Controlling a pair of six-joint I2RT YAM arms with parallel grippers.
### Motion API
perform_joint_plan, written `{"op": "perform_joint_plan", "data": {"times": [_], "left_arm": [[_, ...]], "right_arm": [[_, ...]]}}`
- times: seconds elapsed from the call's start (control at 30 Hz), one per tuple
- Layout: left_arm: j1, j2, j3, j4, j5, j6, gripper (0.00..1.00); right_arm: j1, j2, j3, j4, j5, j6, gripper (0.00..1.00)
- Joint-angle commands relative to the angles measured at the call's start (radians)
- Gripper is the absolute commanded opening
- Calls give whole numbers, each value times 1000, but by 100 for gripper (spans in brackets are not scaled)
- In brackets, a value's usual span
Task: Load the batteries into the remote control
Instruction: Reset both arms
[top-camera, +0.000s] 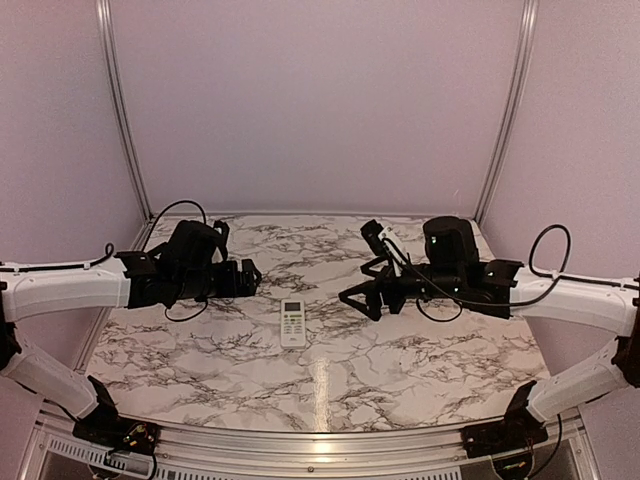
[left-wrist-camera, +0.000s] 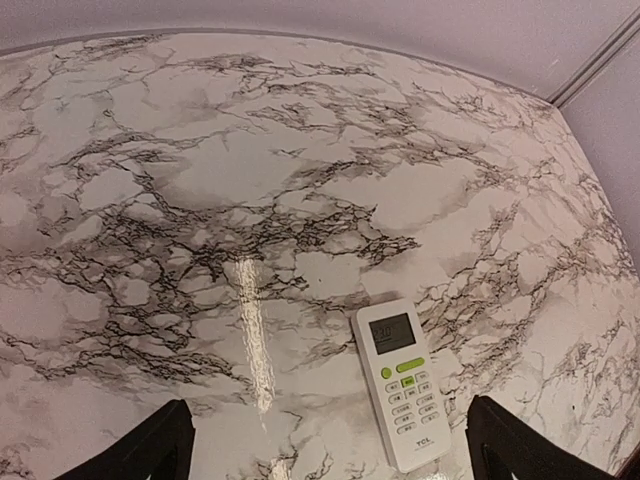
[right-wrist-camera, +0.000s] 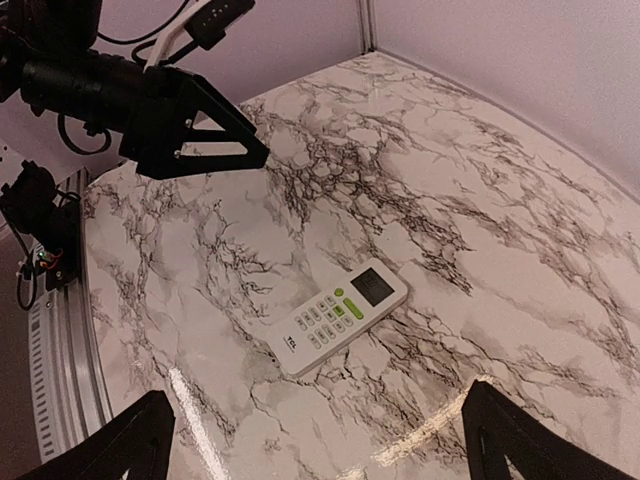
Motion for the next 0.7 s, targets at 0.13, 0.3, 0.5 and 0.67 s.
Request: {"op": "perform_joint_plan", "data": {"times": [0.13,0.3,0.5,0.67], "left_arm": [[162,-24,-8,-101,-51,132,99],[234,-8,-101,-19,9,103,99],[264,-20,-157,60,50,80,99],[268,-28,-152,73,47,89,99]], "right_arm": [[-166,78,-86,126,-98,100,99],[-216,118,-187,192,-87,119,99],[-254,152,-259,303,-89,184,99],[-254,158,-243,312,-93,190,99]]}}
